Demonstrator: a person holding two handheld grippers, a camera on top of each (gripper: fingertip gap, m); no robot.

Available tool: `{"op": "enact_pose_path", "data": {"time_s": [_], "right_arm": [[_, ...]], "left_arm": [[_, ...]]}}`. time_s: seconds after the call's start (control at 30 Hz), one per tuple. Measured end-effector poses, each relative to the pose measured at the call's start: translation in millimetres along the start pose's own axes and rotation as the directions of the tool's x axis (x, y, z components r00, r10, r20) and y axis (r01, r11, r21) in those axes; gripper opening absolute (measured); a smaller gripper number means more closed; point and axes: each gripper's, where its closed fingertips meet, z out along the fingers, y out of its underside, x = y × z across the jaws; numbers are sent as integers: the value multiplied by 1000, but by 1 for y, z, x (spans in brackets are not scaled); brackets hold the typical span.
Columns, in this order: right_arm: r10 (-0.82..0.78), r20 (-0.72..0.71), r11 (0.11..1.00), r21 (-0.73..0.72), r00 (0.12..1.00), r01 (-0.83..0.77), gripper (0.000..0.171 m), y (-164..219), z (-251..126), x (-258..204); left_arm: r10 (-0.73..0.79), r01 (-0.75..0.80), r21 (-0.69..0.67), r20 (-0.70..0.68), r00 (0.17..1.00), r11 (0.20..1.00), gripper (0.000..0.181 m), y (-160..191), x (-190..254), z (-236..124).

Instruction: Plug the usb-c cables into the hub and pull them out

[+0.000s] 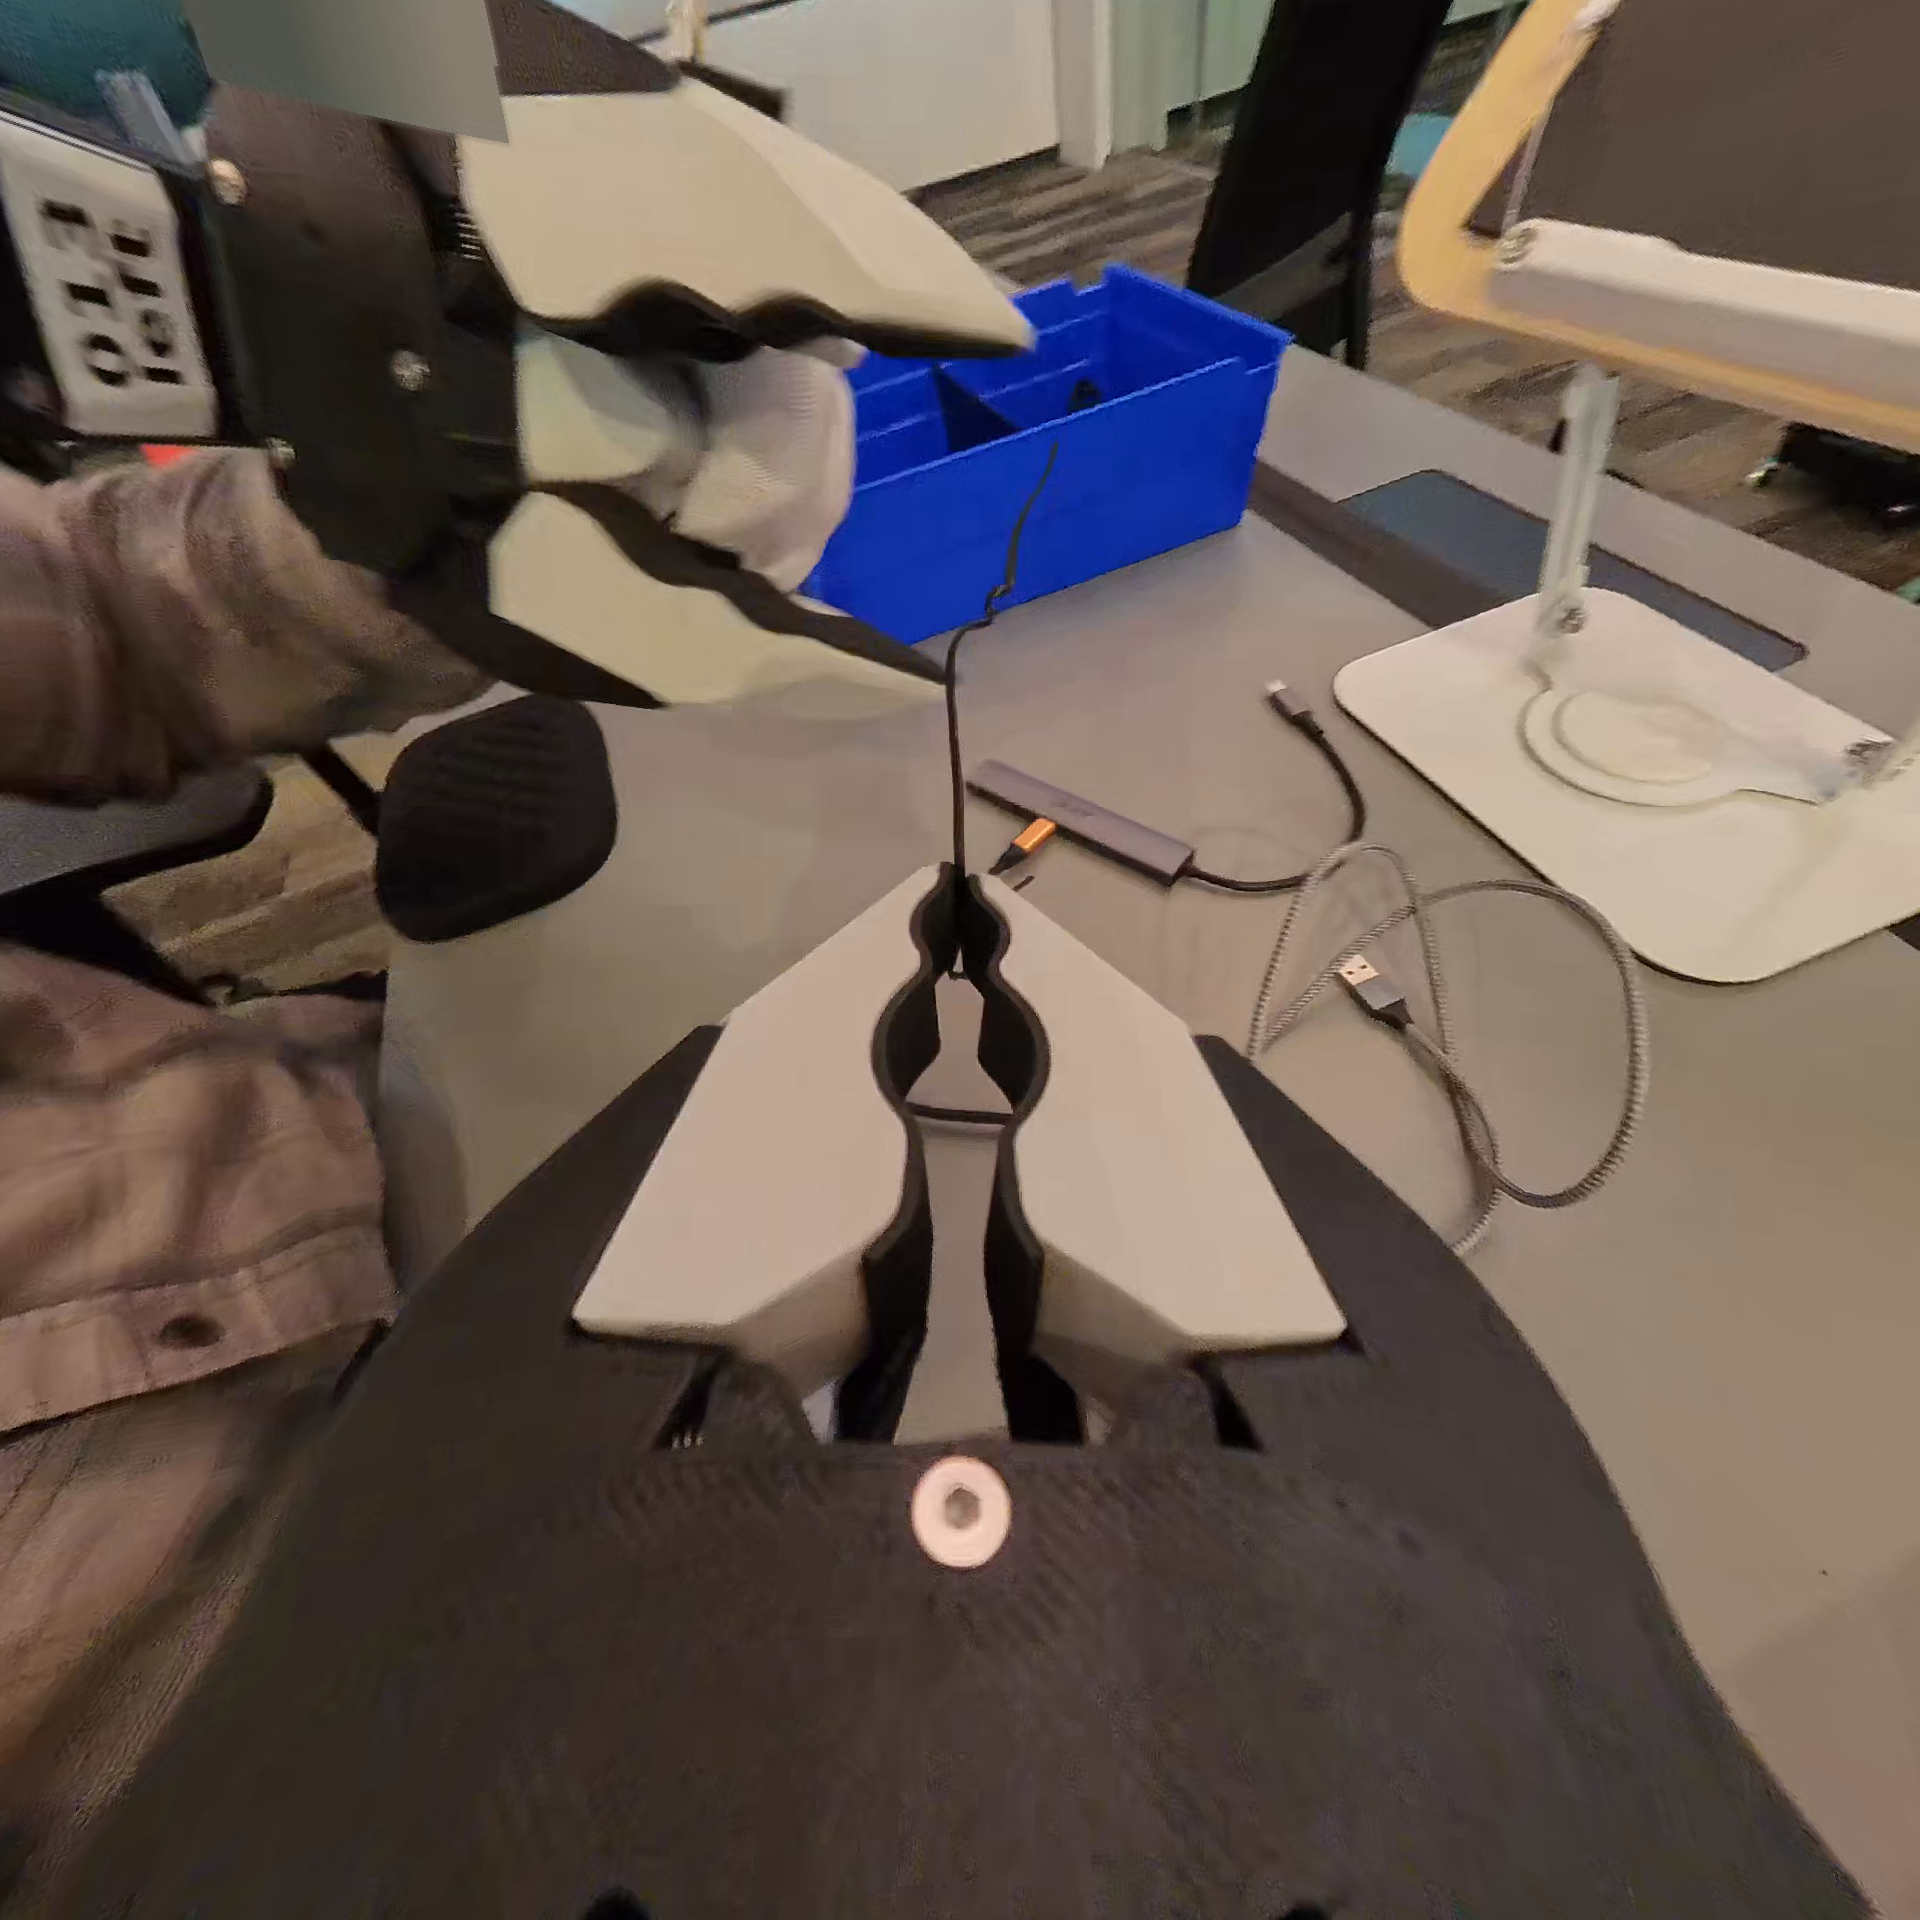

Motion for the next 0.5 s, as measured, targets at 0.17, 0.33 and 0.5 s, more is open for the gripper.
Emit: {"op": "enact_pose_path", "data": {"time_s": [0.17,0.33,0.5], "right_arm": [[-17,8,999,-26,1000,18,0,-1,-1,-5],[-25,-31,999,24,999,26,0,-7,-7,-4],[-21,-104,993,117,994,33,0,-13,-16,-5]], "left_arm": [[114,-117,-40,-75,991,992,11,8,5,13],[-84,85,12,-65,994,996,1,-5,1,18],[-655,680,66,-211,725,731,1,-26,2,22]]}}
